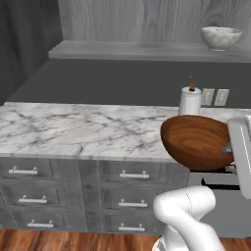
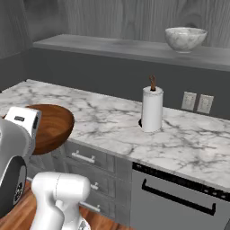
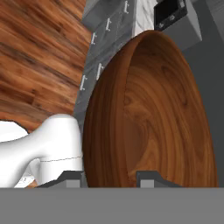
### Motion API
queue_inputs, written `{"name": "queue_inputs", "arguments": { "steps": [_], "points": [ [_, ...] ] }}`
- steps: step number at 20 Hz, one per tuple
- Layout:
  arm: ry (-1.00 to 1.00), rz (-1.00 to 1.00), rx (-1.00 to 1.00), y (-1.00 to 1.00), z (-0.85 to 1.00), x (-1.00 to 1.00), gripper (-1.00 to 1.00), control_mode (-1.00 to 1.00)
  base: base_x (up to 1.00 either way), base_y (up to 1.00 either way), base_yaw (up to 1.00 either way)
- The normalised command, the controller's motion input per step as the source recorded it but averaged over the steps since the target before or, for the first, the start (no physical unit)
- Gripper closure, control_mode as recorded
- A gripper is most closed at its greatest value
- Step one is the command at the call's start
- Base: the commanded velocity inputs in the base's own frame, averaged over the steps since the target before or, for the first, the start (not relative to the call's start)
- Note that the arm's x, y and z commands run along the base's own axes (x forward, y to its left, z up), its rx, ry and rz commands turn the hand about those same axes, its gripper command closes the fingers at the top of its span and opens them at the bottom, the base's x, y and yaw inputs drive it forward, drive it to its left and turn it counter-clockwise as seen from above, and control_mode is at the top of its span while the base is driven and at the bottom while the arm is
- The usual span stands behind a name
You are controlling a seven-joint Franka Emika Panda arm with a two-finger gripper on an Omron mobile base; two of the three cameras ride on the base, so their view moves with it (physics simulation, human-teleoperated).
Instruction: Pick up the bowls from the cabinet and place each bowl in front of a stool on the dining counter.
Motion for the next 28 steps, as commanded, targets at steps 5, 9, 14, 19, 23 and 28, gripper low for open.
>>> {"name": "queue_inputs", "arguments": {
  "steps": [5,9,14,19,23,28],
  "points": [
    [0.00,0.00,0.00,0.00,0.00,0.00,1.00,1.00,-0.38,0.07,0.82],
    [0.00,0.00,0.00,0.00,0.00,0.00,1.00,1.00,-0.36,0.00,0.92],
    [0.00,0.00,0.00,0.00,0.00,0.00,1.00,1.00,-0.03,0.16,0.96],
    [0.00,0.00,0.00,0.00,0.00,0.00,1.00,1.00,-0.01,0.11,0.96],
    [0.00,0.00,0.00,0.00,0.00,0.00,1.00,1.00,0.00,0.00,0.96],
    [0.00,0.00,0.00,0.00,0.00,0.00,1.00,1.00,0.00,-0.01,0.89]
  ]
}}
